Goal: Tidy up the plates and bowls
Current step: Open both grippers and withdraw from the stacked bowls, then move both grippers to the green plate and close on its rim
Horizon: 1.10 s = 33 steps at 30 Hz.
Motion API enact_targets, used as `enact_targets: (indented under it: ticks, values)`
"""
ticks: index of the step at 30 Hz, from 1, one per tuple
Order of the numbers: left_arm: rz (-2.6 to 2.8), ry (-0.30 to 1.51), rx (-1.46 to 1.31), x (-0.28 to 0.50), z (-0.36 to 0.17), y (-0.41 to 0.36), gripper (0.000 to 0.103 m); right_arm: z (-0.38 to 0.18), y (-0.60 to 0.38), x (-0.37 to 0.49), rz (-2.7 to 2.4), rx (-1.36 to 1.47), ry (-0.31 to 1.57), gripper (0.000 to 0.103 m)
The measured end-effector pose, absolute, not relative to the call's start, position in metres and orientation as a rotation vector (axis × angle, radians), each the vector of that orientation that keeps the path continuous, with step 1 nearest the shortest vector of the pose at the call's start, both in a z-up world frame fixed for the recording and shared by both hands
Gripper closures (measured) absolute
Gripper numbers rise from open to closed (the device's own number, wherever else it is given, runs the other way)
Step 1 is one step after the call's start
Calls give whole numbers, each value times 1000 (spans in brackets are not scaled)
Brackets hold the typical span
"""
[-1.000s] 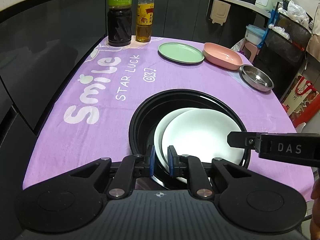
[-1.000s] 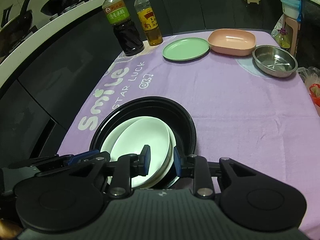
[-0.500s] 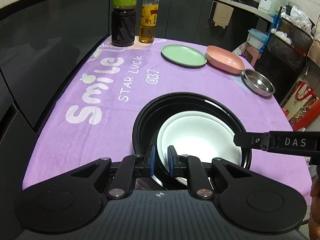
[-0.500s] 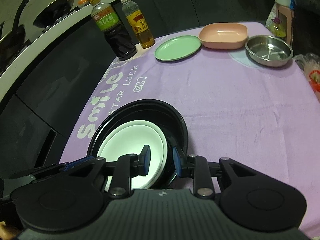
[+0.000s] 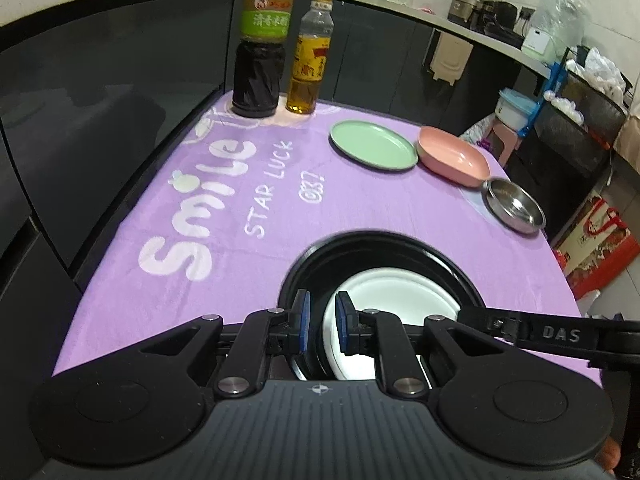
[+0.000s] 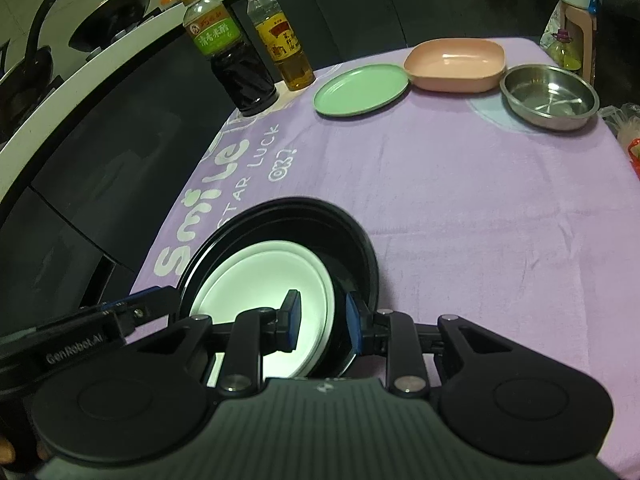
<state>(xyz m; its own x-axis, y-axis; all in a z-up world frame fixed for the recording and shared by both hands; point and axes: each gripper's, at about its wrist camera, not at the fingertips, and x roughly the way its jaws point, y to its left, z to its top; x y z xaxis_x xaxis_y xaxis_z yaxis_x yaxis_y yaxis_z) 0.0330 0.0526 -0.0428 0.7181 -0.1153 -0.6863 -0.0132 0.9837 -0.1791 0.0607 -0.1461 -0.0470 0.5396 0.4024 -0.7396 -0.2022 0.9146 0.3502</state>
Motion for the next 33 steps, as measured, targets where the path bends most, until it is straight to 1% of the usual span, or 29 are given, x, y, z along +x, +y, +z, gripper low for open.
enact_targets:
  ticks: [6,15,22,26,30,33]
  values:
    - [-27,760,-173,57,-38,57,90,-35,-156,77,330,238,897,76]
    - [3,752,-184,106,-33,62,90,-34,-166,122,272,271,902,76]
    - [2,735,-189,150,-10,56,90,-20,-171,164,235,282,896,76]
    - [-14,690,-183,172,4,48,85,3,-169,191,263,250,853,76]
    - [-56,706,-198,206,1,38,84,9,-167,220,266,241,871,76]
    - [-85,729,-185,232,-9,31,84,2,-166,241,269,240,910,75]
